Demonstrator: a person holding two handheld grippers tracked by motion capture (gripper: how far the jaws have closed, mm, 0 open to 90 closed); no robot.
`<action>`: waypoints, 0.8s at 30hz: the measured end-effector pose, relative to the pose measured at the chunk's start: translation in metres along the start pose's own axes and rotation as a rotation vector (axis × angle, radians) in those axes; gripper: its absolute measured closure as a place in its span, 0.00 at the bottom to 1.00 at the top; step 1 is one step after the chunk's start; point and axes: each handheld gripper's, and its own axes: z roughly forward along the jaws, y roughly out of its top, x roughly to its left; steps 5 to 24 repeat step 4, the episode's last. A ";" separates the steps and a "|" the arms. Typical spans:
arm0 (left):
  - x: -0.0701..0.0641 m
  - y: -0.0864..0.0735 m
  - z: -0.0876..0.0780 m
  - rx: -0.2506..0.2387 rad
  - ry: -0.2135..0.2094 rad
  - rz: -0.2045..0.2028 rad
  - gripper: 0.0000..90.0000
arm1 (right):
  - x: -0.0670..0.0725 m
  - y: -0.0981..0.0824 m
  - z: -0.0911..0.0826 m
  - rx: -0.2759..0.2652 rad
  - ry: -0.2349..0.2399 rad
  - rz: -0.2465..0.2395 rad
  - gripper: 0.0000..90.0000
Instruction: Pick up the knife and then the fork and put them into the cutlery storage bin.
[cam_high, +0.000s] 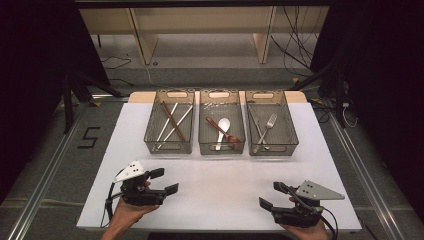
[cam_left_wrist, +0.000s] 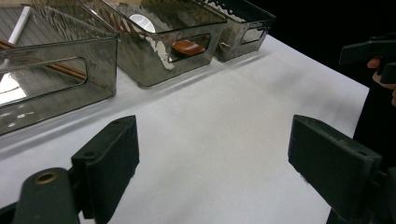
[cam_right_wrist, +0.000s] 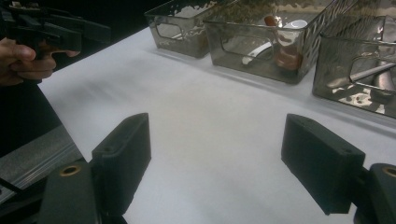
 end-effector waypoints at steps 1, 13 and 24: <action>0.000 0.000 0.000 -0.003 -0.001 0.001 0.18 | 0.000 0.000 0.000 0.000 0.000 -0.002 0.28; 0.001 0.000 0.000 -0.005 -0.001 -0.005 0.18 | 0.000 0.000 0.000 0.000 -0.001 0.000 0.28; 0.001 0.000 0.000 -0.005 -0.001 -0.005 0.18 | 0.000 0.000 0.000 0.000 -0.001 0.000 0.28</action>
